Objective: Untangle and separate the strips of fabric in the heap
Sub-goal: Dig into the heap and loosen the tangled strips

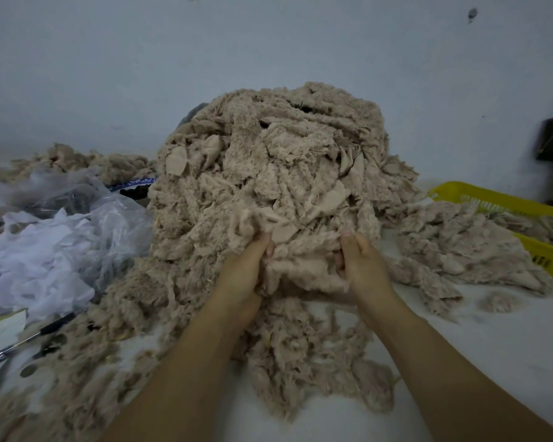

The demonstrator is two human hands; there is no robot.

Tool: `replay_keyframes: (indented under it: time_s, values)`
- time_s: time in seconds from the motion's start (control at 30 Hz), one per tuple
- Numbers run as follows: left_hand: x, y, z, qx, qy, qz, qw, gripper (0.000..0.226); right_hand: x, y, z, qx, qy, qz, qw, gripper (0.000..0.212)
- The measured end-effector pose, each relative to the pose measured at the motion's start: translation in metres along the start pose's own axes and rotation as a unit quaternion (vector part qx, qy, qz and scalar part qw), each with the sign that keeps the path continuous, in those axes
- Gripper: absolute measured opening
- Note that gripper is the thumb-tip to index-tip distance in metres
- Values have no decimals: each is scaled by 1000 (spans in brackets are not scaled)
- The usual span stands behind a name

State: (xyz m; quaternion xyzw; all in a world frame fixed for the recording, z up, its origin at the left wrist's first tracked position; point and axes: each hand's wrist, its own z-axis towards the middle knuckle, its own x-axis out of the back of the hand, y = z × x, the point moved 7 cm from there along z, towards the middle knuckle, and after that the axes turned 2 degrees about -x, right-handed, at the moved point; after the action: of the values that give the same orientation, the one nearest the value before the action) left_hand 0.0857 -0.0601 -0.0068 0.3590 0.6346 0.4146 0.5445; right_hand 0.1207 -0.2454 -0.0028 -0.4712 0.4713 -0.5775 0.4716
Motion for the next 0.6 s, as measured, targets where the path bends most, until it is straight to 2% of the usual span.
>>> replay_keyframes:
  time_s: [0.1, 0.2, 0.27, 0.33, 0.37, 0.5, 0.6]
  values:
    - [-2, -1, 2, 12, -7, -38, 999, 56, -4, 9, 0, -30, 1, 25, 999, 38]
    - [0, -1, 4, 5, -11, -96, 995, 48, 3, 18, 5, -57, 27, 72, 995, 35]
    - [5, 4, 6, -3, -16, -182, 983, 44, 22, 25, 13, -86, 90, 102, 987, 30]
    - [15, 11, 10, -12, 7, -234, 972, 46, 41, 29, 19, -99, 141, 106, 979, 26]
    - [18, 11, 10, -6, 24, -239, 971, 44, 43, 29, 20, -95, 138, 94, 981, 27]
    - [14, -2, 10, 34, 23, -281, 959, 35, 8, 14, 1, -23, 13, -15, 1000, 60]
    - [5, -3, 9, 38, -13, -281, 959, 43, -10, -16, -21, 144, -31, -61, 987, 63]
